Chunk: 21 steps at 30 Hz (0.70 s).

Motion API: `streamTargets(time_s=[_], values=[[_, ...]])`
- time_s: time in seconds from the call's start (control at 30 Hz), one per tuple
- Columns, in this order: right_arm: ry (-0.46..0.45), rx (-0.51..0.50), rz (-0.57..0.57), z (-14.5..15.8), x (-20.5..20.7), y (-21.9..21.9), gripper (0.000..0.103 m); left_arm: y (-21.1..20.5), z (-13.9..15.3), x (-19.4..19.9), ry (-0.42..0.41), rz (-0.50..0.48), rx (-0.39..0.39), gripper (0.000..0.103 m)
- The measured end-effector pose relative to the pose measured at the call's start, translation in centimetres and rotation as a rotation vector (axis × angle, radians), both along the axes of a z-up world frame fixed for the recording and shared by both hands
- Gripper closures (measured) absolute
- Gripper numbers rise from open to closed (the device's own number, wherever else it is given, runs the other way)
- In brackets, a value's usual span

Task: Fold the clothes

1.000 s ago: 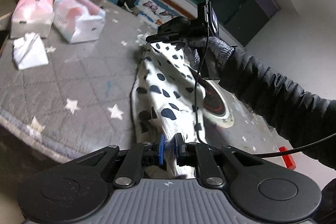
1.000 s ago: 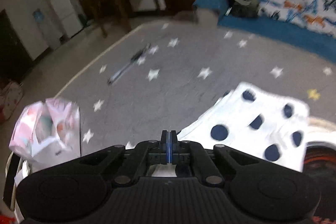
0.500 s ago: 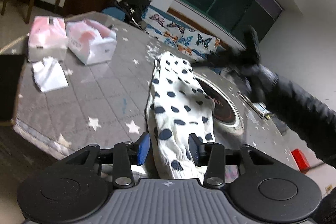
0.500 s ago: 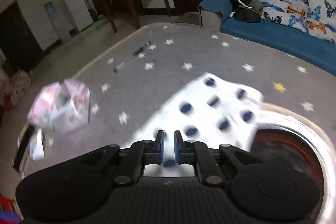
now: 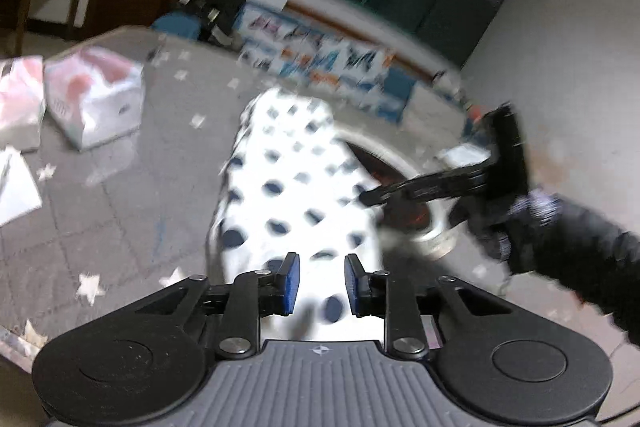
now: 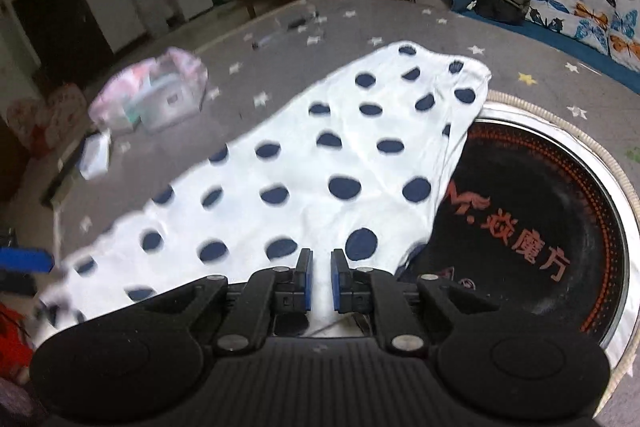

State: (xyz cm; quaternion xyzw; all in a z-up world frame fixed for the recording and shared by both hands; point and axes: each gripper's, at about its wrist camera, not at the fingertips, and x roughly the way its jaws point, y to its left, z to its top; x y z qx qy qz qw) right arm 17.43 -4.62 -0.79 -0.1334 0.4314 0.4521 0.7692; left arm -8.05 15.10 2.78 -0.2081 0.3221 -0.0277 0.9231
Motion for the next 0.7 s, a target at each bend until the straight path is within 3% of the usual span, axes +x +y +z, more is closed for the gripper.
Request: streamTargets(time_s=[0.13, 0.33, 0.47, 0.53, 0.7], values=[[-0.041, -0.024, 0.007, 0.0, -0.5, -0.5, 0.094, 0.6, -1.8, 0.2, 0.08, 0.018, 0.016, 0.079], [-0.085, 0.029, 0.114, 2.7, -4.2, -0.3, 0.083, 0.9, -1.0, -0.8, 0.04, 0.02, 0.015, 0.079], [-0.063, 0.049, 0.239, 2.4, -7.9, 0.6, 0.08, 0.6, -2.1, -0.2, 0.085, 0.013, 0.028, 0.079], [-0.049, 0.026, 0.294, 1.5, -9.7, 1.2, 0.075, 0.5, -2.4, -0.4, 0.097, 0.016, 0.036, 0.078], [-0.139, -0.053, 0.375, 0.6, -13.0, 1.7, 0.074, 0.4, -0.7, -2.4, 0.049, 0.039, 0.044, 0.073]])
